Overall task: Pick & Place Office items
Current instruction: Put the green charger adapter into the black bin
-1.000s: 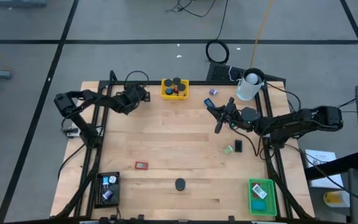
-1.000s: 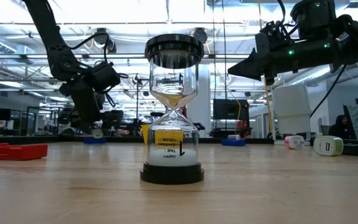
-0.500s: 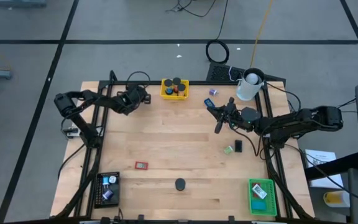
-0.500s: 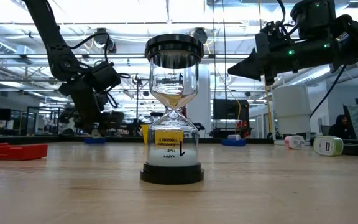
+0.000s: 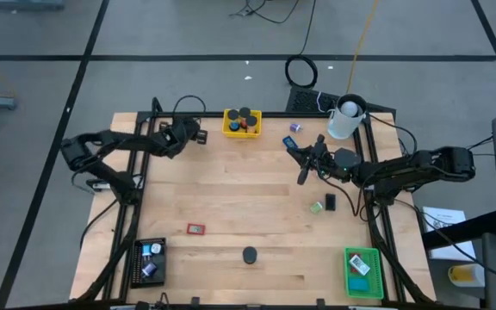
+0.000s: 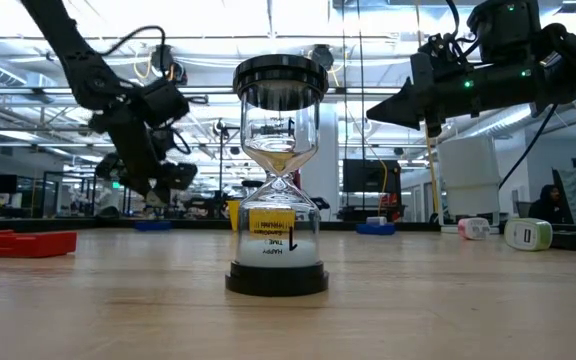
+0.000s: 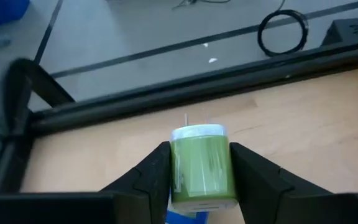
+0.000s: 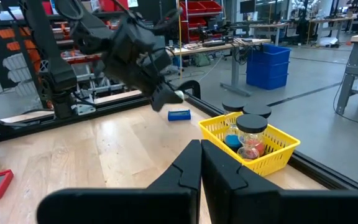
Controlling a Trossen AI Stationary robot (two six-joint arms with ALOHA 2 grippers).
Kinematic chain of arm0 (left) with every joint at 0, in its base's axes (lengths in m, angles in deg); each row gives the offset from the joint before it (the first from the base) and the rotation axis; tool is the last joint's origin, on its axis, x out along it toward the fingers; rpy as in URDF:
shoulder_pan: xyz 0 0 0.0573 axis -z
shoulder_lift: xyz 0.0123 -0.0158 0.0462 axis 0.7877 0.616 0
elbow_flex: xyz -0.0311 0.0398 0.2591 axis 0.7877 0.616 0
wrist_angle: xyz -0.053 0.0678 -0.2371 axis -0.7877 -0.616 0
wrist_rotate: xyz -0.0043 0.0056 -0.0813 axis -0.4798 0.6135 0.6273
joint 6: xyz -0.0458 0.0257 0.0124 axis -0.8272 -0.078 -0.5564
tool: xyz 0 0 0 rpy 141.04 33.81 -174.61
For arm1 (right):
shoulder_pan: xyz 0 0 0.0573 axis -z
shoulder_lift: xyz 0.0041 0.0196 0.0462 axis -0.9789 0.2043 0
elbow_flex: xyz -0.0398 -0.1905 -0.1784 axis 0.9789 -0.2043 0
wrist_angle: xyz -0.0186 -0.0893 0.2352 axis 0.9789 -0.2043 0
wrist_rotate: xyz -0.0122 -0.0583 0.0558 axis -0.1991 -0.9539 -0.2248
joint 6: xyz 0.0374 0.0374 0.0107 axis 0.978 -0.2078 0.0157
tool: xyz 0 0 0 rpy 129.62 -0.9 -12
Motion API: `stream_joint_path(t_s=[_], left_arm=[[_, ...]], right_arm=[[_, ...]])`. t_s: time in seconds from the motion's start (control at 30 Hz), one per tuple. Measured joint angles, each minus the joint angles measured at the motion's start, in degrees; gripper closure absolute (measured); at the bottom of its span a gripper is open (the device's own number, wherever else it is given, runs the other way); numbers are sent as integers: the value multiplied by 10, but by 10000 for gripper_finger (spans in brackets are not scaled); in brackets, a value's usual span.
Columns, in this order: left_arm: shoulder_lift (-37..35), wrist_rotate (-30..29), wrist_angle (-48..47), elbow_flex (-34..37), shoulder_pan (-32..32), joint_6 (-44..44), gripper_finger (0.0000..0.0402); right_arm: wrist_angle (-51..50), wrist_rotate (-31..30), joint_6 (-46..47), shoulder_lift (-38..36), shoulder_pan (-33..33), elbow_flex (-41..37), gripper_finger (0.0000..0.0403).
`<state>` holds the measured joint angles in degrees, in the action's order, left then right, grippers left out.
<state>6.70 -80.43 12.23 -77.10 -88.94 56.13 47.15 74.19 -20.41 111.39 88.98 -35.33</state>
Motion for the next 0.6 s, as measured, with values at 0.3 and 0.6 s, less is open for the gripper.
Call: stream_joint_path(t_s=[0.3,0.6], left_arm=[[-136,43,-190,0,66,114,244],[-268,163,-385,0,204,97,258]], right_arm=[[-1,0,0,0,0,0,402],[-2,0,0,0,0,0,402]])
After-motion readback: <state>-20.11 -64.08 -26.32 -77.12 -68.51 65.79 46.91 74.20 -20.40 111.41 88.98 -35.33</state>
